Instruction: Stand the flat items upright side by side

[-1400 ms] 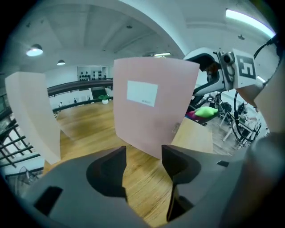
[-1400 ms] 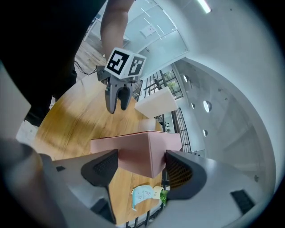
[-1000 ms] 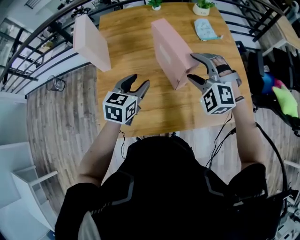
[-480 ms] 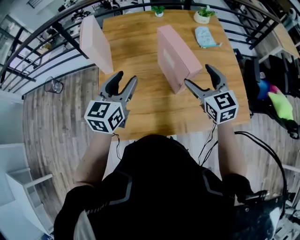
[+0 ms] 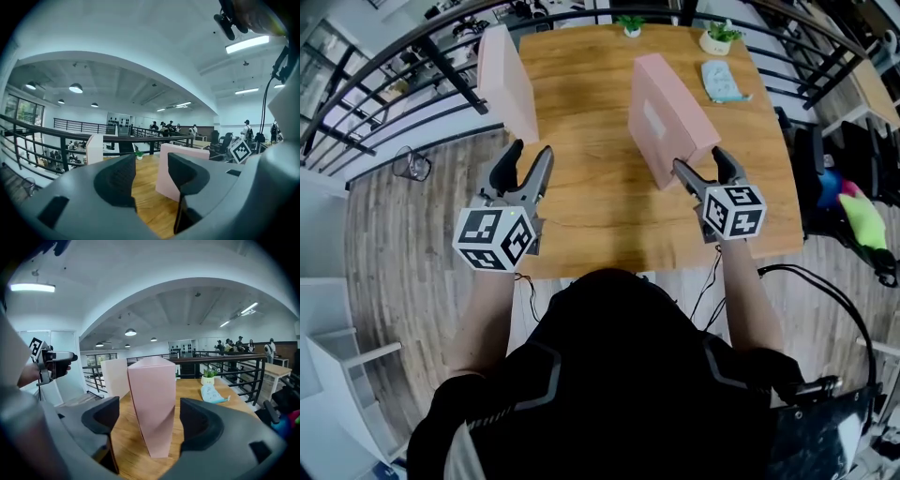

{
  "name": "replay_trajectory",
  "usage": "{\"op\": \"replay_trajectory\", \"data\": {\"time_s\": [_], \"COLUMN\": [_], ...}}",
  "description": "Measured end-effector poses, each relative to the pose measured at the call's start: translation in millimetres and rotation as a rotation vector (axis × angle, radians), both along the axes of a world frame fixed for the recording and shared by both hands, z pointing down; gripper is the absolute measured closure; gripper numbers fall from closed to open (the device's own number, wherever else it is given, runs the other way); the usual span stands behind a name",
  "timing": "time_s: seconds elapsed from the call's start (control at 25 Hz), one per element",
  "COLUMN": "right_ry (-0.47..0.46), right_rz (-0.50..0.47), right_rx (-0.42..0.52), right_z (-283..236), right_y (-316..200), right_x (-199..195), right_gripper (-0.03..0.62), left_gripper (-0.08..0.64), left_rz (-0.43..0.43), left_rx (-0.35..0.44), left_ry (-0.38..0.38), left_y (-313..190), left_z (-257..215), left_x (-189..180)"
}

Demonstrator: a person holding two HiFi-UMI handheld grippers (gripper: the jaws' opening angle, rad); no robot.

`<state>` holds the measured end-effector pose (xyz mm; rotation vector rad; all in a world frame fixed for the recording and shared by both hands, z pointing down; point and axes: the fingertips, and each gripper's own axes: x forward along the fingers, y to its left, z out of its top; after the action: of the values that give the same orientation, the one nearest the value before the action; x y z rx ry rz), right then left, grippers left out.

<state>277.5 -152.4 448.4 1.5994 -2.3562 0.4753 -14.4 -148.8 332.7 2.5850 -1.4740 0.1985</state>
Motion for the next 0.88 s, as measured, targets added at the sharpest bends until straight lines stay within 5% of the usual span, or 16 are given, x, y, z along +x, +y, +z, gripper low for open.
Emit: {"op": "replay_trajectory", "data": {"time_s": [0.28,0.44,0.88], "right_ry": [-0.034,-0.035,-0.018], "right_rz": [0.011,0.042,0.043], "right_rx": [-0.013,-0.017,-0.05], "right_z": [5.3,11.7,12.4], "right_y": [-13.2,-16.1,-23.4], "right_x": [-2.7,2.6,-34.1], "right_gripper": [0.195,0.263,0.285], "left_gripper": [0.327,0.327,0.33], "left_rz": [-0.043,-0.074,-0.134], "left_rx": [0.027,0.05,0.031], "left_ry": [-0.026,-0.066,-0.018], "left_y": [7.0,8.1,10.1], "left_z": [-1.4,-0.4,4.6], "left_x": [-25.0,-37.6,-90.5]}}
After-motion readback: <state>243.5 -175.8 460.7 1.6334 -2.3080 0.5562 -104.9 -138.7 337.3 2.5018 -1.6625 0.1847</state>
